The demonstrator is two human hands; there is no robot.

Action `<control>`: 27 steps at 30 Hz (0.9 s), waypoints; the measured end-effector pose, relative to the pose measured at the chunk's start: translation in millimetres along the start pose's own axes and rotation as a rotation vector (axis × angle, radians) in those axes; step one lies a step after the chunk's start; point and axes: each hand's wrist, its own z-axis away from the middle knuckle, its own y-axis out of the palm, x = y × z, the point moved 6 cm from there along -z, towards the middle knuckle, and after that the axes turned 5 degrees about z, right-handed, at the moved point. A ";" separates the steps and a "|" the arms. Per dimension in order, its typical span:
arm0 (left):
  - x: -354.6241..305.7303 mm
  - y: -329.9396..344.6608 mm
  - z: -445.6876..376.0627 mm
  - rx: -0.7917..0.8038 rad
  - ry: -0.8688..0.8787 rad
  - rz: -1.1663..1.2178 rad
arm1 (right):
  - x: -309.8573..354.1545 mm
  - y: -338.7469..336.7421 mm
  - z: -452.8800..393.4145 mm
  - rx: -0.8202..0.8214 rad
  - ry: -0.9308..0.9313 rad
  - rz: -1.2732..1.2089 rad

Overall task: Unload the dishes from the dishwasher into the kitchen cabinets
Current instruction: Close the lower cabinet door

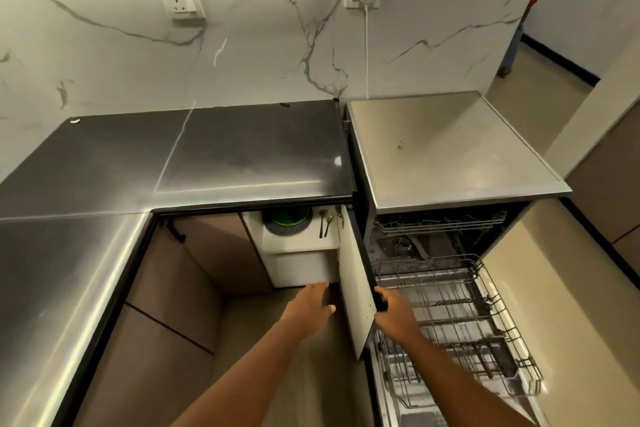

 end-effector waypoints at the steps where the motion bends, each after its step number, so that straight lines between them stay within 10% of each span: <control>1: 3.0 1.9 -0.7 0.010 -0.020 0.043 | 3.0 3.1 2.8 -0.009 0.006 -0.030; 10: 45.5 -18.5 -16.5 -0.043 -0.111 0.056 | 89.3 54.6 4.8 0.385 -0.013 -0.346; 20: 122.7 -104.0 -45.0 -0.248 -0.042 -0.164 | 205.0 86.4 -44.5 0.089 -0.615 0.856; 27: 150.5 -108.1 -65.1 -0.282 0.284 -0.298 | 214.1 117.3 -84.2 0.143 -0.512 0.950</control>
